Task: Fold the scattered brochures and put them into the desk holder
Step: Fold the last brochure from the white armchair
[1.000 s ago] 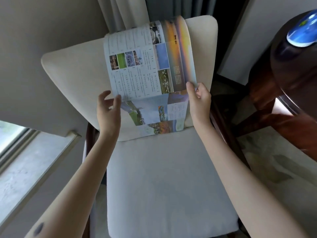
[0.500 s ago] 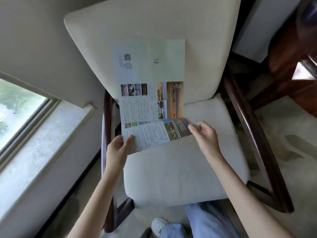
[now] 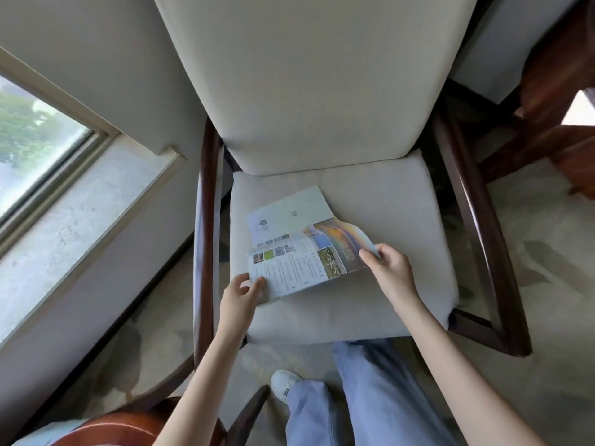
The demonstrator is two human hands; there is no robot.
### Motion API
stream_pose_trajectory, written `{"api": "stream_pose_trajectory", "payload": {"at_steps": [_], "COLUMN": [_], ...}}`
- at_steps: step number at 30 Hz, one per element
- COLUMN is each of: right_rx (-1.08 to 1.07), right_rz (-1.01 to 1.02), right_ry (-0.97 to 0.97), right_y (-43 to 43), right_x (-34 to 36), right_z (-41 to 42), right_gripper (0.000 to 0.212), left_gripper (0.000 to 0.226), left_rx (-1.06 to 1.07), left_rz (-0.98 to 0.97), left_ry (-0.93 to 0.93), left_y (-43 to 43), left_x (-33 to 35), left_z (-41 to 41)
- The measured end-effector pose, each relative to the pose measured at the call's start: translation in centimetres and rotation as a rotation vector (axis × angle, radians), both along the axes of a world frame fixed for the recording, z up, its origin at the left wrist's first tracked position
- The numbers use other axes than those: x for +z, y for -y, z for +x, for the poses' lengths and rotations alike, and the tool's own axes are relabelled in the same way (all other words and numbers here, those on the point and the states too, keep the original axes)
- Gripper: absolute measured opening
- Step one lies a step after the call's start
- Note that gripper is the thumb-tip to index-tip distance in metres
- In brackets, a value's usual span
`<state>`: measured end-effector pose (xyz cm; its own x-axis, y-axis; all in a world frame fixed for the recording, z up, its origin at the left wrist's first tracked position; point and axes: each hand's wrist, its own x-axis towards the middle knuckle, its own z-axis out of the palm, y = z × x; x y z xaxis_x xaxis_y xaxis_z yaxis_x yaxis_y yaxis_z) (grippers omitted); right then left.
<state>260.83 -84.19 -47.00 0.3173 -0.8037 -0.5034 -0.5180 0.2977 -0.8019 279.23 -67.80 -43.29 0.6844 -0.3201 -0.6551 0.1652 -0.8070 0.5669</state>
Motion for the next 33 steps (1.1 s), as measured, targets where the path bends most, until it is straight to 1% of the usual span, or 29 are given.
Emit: {"api": "stream_pose_trajectory", "payload": {"at_steps": [2, 3, 5, 7, 10, 11, 13, 14, 16, 19, 21, 23, 25, 26, 28, 31, 33], "right_rx": [0.003, 0.010, 0.036, 0.041, -0.002, -0.002, 0.014, 0.029, 0.081, 0.163, 0.190, 0.199, 0.218, 0.232, 0.260, 0.277, 0.248], "right_rz": [0.009, 0.017, 0.044, 0.093, 0.162, 0.168, 0.162, 0.155, 0.143, 0.139, 0.144, 0.150, 0.148, 0.152, 0.163, 0.158, 0.175], "right_ry": [-0.048, -0.077, -0.147, -0.183, -0.116, -0.093, -0.048, -0.025, 0.010, 0.067, 0.107, 0.127, 0.141, 0.143, 0.141, 0.126, 0.085], "right_y": [0.0, 0.1, 0.2, 0.2, 0.5, 0.7, 1.2, 1.5, 2.0, 2.4, 2.6, 2.6, 2.4, 2.3, 2.1, 2.0, 2.1], "right_x": [-0.5, -0.7, -1.1, -1.3, -1.2, -1.1, -0.7, -0.5, 0.0, 0.8, 1.2, 1.6, 2.0, 2.2, 2.5, 2.4, 1.8], "right_z": [-0.2, -0.3, -0.7, -0.9, -0.8, -0.6, 0.0, 0.4, 1.2, 2.6, 3.3, 4.0, 4.6, 4.8, 5.2, 5.3, 5.0], "right_gripper": [0.032, 0.031, 0.027, 0.025, 0.028, 0.030, 0.031, 0.030, 0.028, 0.024, 0.022, 0.018, 0.020, 0.019, 0.015, 0.028, 0.038], "left_gripper": [0.039, 0.042, 0.044, 0.040, 0.040, 0.042, 0.043, 0.041, 0.035, 0.031, 0.036, 0.051, 0.058, 0.057, 0.049, 0.031, 0.024], "left_rx": [0.015, 0.009, -0.025, -0.112, -0.281, -0.349, -0.461, -0.476, -0.454, -0.376, -0.391, -0.574, -0.800, -0.867, -0.876, -0.754, -0.726], "left_rz": [0.036, 0.053, 0.063, 0.042, -0.044, -0.046, 0.018, 0.044, 0.053, 0.047, 0.081, 0.100, 0.080, 0.067, 0.040, -0.015, -0.047], "left_ry": [-0.021, -0.040, -0.108, -0.128, -0.077, -0.014, 0.225, 0.343, 0.484, 0.601, 0.664, 0.694, 0.686, 0.670, 0.634, 0.615, 0.639], "left_y": [-0.2, -0.2, -0.1, -0.2, -0.5, -0.6, -0.6, -0.5, -0.1, 0.7, 1.2, 1.8, 2.5, 2.9, 3.7, 4.2, 4.2], "left_x": [-0.2, -0.3, -0.3, -0.3, 0.2, 0.3, 0.5, 0.5, 0.5, 0.3, 0.4, 0.4, 0.3, 0.3, 0.1, 0.2, 0.4], "left_z": [-0.5, -0.8, -1.4, -1.7, -1.6, -1.5, -0.9, -0.5, 0.4, 1.4, 1.9, 2.0, 1.4, 0.9, 0.0, -0.7, -0.8]}}
